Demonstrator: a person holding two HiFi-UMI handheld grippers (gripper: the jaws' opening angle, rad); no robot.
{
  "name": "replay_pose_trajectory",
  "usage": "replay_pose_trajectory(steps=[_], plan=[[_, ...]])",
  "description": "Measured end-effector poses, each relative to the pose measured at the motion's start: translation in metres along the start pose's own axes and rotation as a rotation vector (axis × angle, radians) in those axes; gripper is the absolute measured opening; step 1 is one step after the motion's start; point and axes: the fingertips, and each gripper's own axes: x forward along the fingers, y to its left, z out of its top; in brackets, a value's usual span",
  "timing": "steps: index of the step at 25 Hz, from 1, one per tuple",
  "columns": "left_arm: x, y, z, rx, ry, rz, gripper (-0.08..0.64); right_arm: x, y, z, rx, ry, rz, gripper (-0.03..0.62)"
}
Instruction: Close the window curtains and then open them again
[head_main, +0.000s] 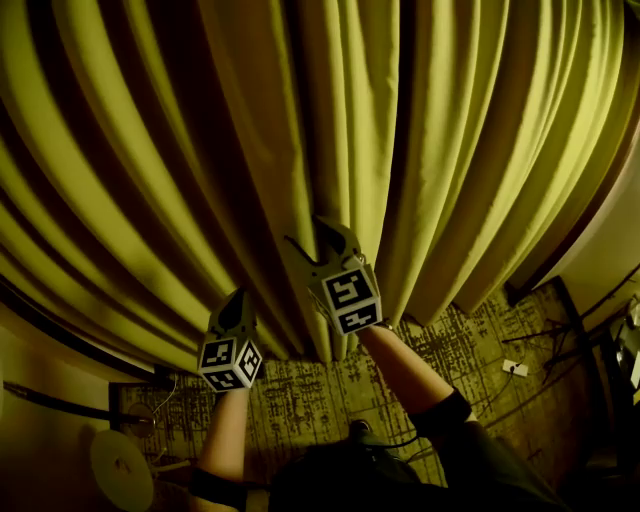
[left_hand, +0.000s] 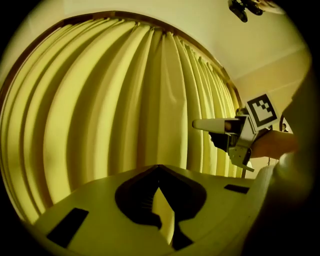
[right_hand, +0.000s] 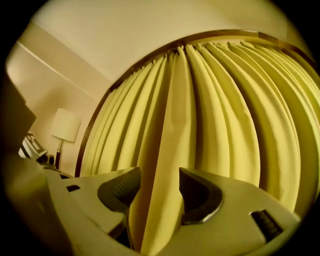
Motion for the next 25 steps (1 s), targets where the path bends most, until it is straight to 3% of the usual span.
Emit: replay_pose_trajectory(steps=[4, 10, 16, 22, 25], plan=[[0.030, -0.010, 0.053, 0.040, -0.044, 0.010, 0.008, 0.035, -0.028, 0.075, -0.071, -0.128, -0.026, 0.370], [0.066, -0.016, 0.107, 0.072, -0.088, -0.035, 0.008, 0.080, -0.055, 0.145, -0.133, -0.205, -0.108, 0.434], [0.086, -0.016, 0.144, 0.074, -0.101, -0.098, 0.008, 0.116, -0.079, 0.184, -0.170, -0.192, -0.191, 0.434], [0.093, -0.015, 0.165, 0.056, -0.123, -0.105, 0.008, 0.141, -0.082, 0.196, -0.163, -0.155, -0.170, 0.430], [0.091, -0.014, 0.172, 0.066, -0.135, -0.104, 0.008, 0.144, -0.079, 0.200, -0.177, -0.161, -0.156, 0.344]])
